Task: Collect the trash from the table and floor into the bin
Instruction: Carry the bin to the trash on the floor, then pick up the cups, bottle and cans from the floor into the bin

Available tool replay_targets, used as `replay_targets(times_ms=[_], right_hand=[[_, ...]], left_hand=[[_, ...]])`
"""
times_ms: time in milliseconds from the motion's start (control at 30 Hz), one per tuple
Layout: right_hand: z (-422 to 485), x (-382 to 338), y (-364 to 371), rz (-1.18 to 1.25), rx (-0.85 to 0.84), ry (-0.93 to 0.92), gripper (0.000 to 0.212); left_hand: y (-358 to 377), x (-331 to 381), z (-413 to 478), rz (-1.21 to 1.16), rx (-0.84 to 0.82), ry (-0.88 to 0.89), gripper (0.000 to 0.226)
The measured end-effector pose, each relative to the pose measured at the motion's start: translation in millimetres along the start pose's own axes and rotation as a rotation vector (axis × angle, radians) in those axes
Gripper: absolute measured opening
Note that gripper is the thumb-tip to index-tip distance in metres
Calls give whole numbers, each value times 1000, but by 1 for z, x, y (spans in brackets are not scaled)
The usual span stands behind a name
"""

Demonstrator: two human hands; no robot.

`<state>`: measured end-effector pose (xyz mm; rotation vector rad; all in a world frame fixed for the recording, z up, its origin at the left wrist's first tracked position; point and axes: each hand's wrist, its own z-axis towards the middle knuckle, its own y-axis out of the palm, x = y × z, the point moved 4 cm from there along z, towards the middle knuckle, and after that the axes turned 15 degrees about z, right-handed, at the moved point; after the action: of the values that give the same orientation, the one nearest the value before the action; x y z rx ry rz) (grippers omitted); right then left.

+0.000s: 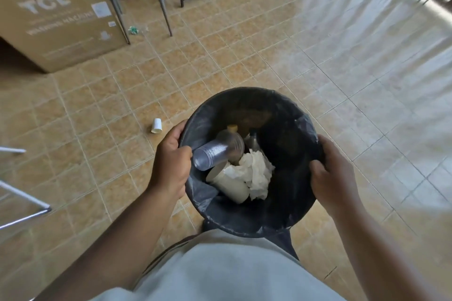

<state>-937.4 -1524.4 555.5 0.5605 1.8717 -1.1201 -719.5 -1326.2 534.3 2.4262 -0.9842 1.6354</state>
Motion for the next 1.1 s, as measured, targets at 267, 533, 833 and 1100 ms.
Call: replay_targets(times_ms=[267, 533, 833, 1100], right_hand=[[88, -7, 24, -57, -305, -60, 64], [131, -47, 93, -173, -647, -298, 58], [79, -61, 224, -246, -812, -341, 62], [53, 17, 380, -280, -787, -337, 61]], left_hand=[[16, -20, 9, -91, 242, -135, 72], [6, -55, -22, -246, 591, -268, 71], [-88, -126, -35, -345, 735, -323, 71], [-164, -266, 35, -329, 720, -374, 69]])
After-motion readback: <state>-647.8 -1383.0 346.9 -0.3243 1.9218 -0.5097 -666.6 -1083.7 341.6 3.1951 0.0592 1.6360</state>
